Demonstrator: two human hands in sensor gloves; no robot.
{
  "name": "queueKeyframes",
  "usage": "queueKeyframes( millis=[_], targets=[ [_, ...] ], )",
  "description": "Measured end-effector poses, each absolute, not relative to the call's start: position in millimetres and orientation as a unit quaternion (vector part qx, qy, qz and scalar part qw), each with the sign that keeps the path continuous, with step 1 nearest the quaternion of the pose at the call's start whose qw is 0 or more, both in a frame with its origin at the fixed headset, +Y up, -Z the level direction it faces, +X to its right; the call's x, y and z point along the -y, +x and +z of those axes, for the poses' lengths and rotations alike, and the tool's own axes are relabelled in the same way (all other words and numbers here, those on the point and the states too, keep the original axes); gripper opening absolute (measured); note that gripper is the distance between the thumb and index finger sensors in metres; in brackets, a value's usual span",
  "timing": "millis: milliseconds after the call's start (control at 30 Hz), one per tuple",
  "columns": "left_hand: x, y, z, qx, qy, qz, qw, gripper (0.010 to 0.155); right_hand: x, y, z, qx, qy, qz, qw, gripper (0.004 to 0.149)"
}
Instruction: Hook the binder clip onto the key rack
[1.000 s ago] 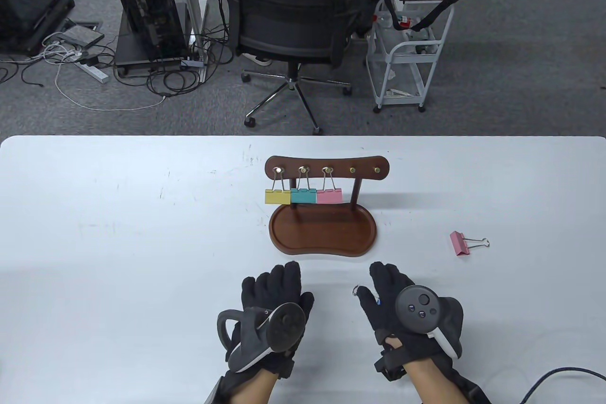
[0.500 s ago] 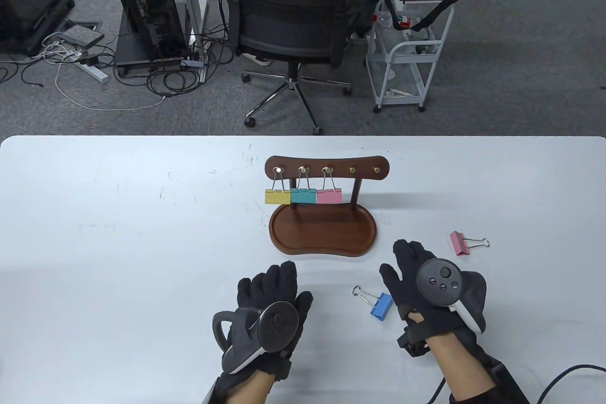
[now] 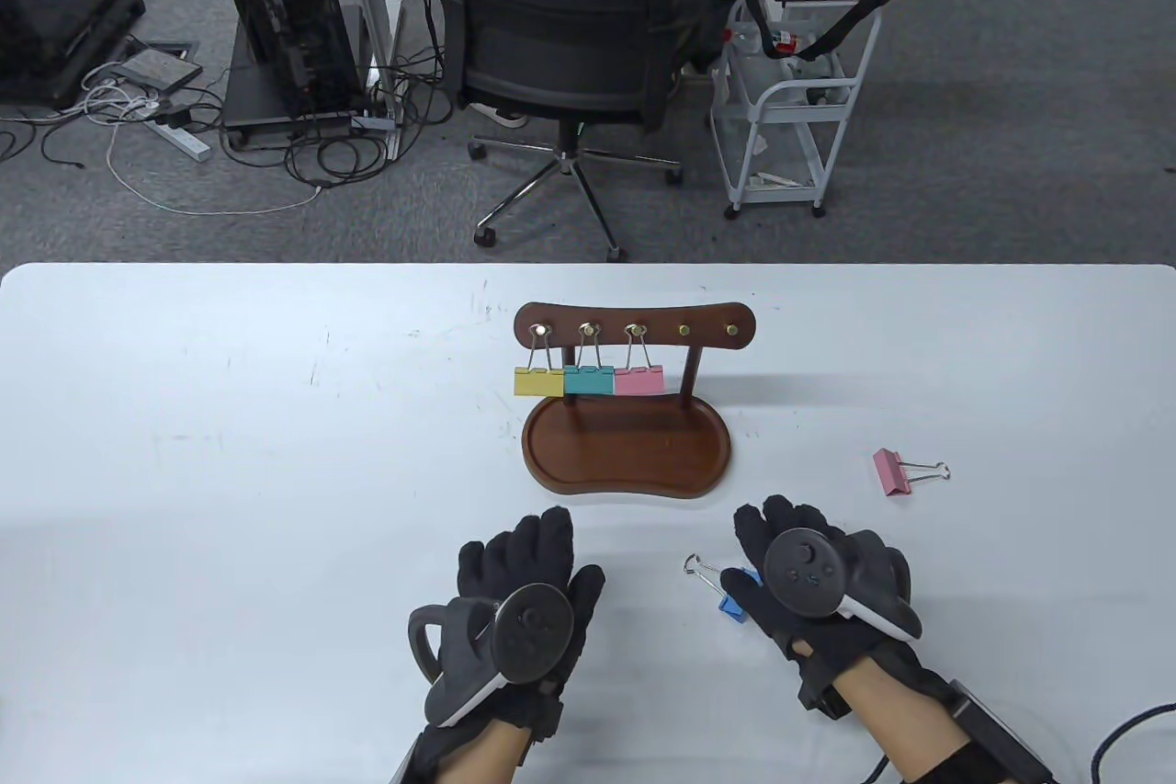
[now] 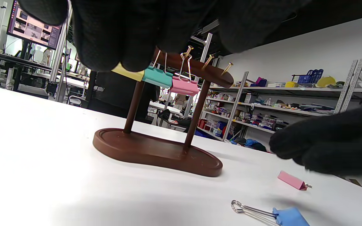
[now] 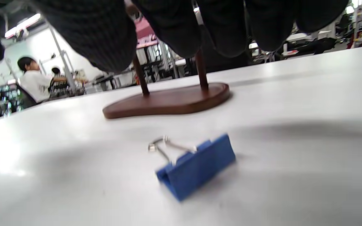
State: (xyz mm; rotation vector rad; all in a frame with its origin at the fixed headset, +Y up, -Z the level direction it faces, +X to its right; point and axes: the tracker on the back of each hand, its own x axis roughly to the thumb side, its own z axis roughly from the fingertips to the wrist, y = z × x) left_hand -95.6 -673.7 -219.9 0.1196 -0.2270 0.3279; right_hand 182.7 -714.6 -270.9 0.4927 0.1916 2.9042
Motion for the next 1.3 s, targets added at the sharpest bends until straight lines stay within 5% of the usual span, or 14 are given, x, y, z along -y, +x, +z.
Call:
queueKeyframes(
  millis=[667, 1300],
  targets=[
    [676.5, -94.2, -219.2, 0.114, 0.056, 0.163, 0.978, 0.072, 751.1, 173.3, -265.7, -0.131, 0.176, 0.976, 0.019, 0.074],
    [675.3, -95.6, -220.9, 0.109, 0.044, 0.171, 0.978, 0.071, 760.7, 158.9, -263.9, -0.078, 0.204, 0.975, -0.048, 0.067]
  ],
)
